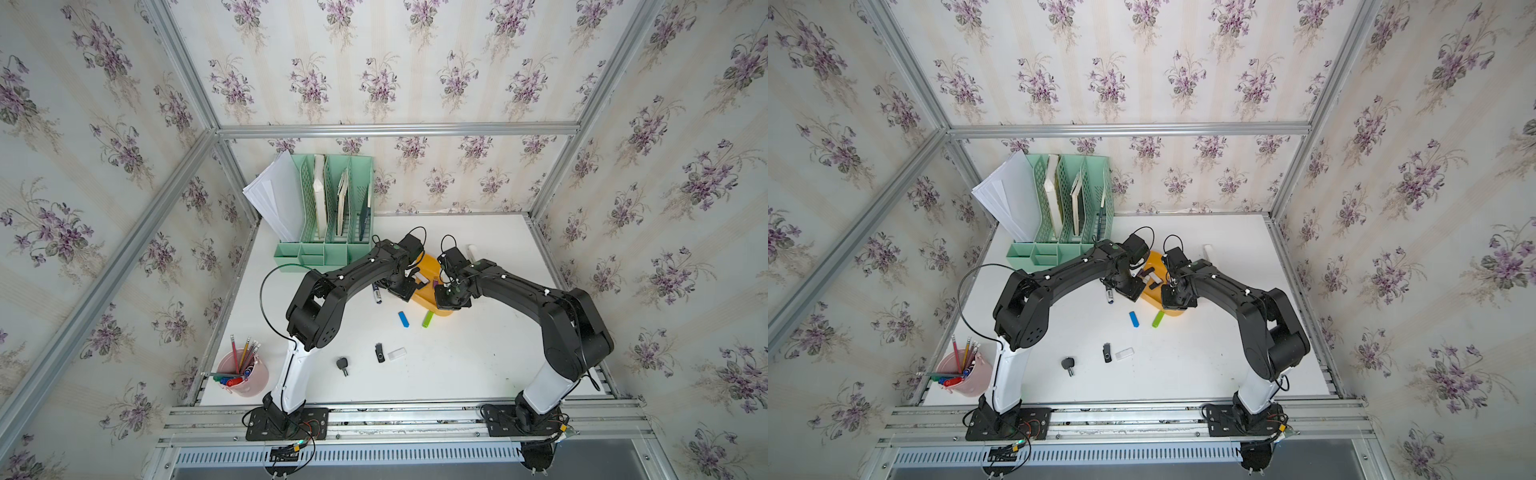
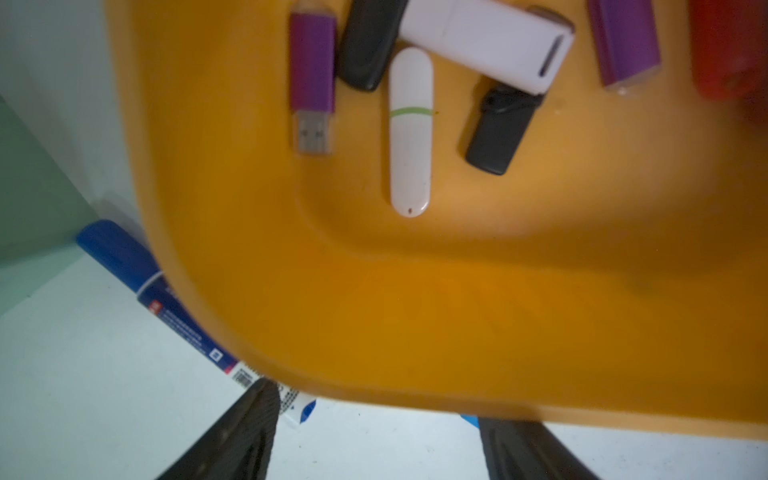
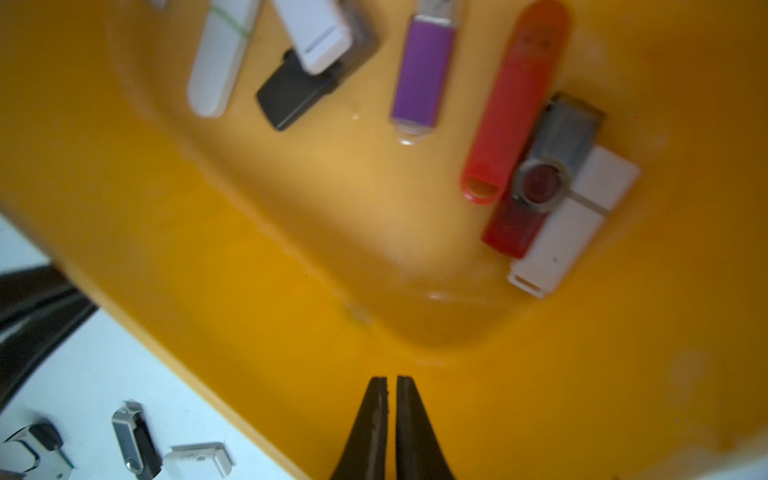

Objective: Put the usb flash drive into the storage box
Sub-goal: Adjust the storage box at the center of the board, then adjust the USB flash at the storage box.

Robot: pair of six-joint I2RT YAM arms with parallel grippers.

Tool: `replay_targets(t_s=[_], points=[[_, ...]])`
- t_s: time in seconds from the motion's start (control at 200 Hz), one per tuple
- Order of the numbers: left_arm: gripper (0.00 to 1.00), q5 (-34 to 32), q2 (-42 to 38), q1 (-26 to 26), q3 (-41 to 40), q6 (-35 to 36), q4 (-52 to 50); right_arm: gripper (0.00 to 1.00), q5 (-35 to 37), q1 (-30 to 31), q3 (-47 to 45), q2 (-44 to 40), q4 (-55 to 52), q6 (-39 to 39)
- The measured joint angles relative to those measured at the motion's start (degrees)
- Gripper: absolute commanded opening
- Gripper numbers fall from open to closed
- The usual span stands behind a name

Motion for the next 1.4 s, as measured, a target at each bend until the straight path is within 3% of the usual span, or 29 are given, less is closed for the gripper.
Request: replay_targets(t_s=[0.245,0.44,0.584,0.939,1.399], points=[[0.79,1.6,6.9,0.7,10.8,1.5,-2.5,0.13,-2.1,3.8,-0.6,-2.3,1.1,1.9],[0.79,3.7,7.8,0.7,14.0,1.5,-3.6,0.14,1.8,3.8,1.2,-3.9,-0.2,3.0],[0.79,3.9,2.1,1.1,7.0,1.5,-3.3,0.14,4.9,1.6,2.2,-3.4,-0.4,3.3],[0.80,2.8,-11.7,2.0,-16.2,-0.4,0.5,0.13,6.5,-3.7,10.7,7.9,2.9,1.4],[0.80,2.8,-17.4,2.2,-25.5,-3.2,3.4,0.02,5.7,-5.9,16.4,16.0,4.0,-0.8]])
